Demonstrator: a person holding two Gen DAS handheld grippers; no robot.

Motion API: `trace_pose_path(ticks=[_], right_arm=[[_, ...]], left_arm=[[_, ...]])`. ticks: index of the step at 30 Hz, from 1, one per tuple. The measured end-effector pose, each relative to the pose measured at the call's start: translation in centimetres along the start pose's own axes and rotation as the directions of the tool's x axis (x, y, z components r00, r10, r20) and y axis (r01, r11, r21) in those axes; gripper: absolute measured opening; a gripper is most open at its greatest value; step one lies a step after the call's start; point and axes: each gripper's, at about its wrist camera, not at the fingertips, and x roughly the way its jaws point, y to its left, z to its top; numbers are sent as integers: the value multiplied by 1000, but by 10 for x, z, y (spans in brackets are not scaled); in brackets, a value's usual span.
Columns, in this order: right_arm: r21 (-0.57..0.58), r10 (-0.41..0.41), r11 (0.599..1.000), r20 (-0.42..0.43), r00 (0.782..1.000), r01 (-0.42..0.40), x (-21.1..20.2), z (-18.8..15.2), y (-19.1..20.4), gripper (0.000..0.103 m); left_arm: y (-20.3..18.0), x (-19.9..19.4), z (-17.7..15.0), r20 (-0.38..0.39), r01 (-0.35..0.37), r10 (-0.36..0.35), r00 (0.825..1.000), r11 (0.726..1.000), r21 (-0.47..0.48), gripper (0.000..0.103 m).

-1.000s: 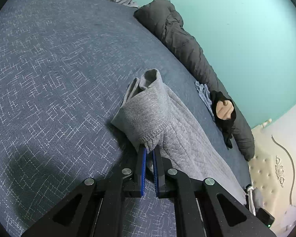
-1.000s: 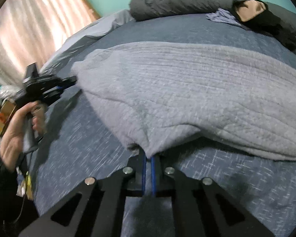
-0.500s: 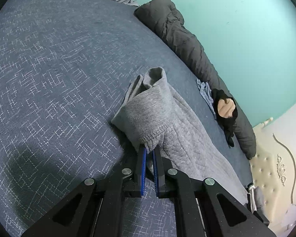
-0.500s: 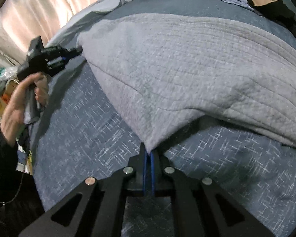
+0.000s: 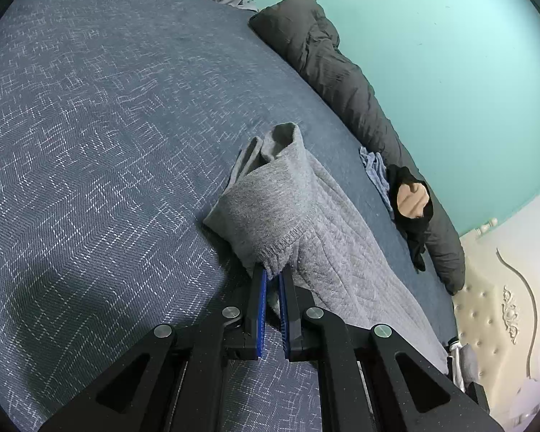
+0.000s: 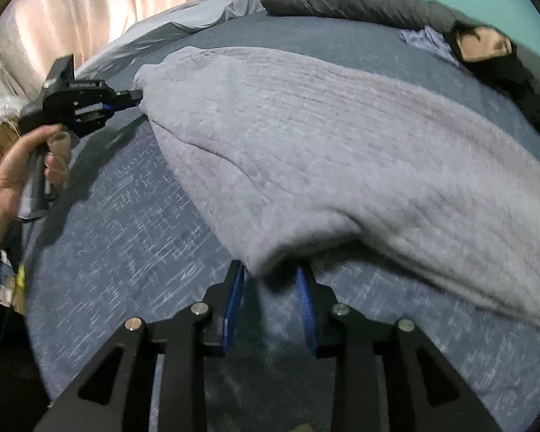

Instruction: Fold clothes

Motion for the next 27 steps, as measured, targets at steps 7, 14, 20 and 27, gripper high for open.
trace_pose_path(ticks=[7, 14, 20, 27], right_arm=[[-93, -8, 996, -55, 998, 3, 18, 6, 15, 9], [23, 65, 998, -74, 995, -64, 10, -8, -3, 5], [65, 94, 994, -89, 992, -89, 0, -14, -10, 5], [119, 65, 991, -38, 997, -60, -46, -12, -40, 5]], left_arm=[[0, 1, 2, -2, 2, -2, 1000, 1000, -1, 7], [4, -3, 2, -1, 4, -4, 1000, 1000, -9, 7], [9, -3, 2, -4, 16, -16, 1000, 999, -30, 7], [9, -5, 4, -8, 13, -13, 1000, 998, -56, 10]])
